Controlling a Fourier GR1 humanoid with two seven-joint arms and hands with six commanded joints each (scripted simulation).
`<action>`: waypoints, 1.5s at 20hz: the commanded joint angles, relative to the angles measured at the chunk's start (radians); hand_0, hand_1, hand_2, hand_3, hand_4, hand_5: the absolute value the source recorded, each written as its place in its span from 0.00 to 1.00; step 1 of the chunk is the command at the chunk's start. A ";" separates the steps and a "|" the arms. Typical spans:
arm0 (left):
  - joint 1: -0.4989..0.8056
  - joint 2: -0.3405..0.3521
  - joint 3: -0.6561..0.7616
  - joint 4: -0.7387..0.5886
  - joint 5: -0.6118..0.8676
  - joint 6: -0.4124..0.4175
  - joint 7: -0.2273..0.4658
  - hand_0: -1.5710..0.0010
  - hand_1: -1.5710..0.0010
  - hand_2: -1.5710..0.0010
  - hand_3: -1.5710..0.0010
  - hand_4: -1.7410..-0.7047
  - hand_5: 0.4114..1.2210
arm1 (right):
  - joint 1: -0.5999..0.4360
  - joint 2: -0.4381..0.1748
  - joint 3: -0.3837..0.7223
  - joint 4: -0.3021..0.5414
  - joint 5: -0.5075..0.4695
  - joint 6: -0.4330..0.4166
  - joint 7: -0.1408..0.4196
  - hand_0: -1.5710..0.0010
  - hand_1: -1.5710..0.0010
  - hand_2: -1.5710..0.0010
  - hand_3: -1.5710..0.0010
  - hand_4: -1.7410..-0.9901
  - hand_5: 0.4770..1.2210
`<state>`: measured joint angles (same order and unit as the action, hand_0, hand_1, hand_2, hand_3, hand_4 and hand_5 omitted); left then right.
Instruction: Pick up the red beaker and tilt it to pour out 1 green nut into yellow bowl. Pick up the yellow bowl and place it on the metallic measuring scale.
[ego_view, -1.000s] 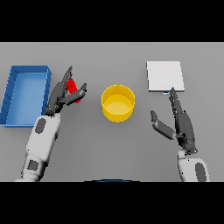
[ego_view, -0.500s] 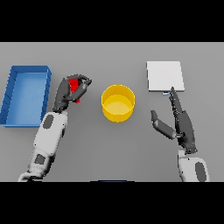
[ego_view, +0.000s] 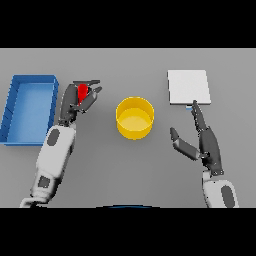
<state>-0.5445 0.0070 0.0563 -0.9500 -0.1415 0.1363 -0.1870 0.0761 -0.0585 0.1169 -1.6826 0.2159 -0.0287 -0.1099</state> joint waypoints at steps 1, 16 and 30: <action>0.001 0.006 -0.009 -0.026 -0.007 0.015 0.001 0.02 0.02 0.02 0.02 0.04 0.85 | -0.004 0.001 -0.001 0.003 -0.003 0.001 0.000 1.00 1.00 1.00 1.00 0.64 0.26; -0.106 0.227 -0.381 -0.173 -0.328 -0.107 0.249 0.00 0.00 0.00 0.00 0.00 0.87 | 0.023 -0.005 0.024 -0.046 0.052 -0.016 0.034 1.00 1.00 1.00 1.00 0.65 0.32; -0.482 0.295 -0.829 0.078 -0.742 -0.329 0.191 0.00 0.00 0.00 0.00 0.07 0.99 | 0.011 0.019 0.015 -0.021 0.036 -0.027 0.032 1.00 1.00 1.00 1.00 0.67 0.26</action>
<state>-1.0265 0.3011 -0.7725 -0.8728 -0.8812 -0.1922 0.0034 0.0869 -0.0391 0.1318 -1.7031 0.2517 -0.0556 -0.0762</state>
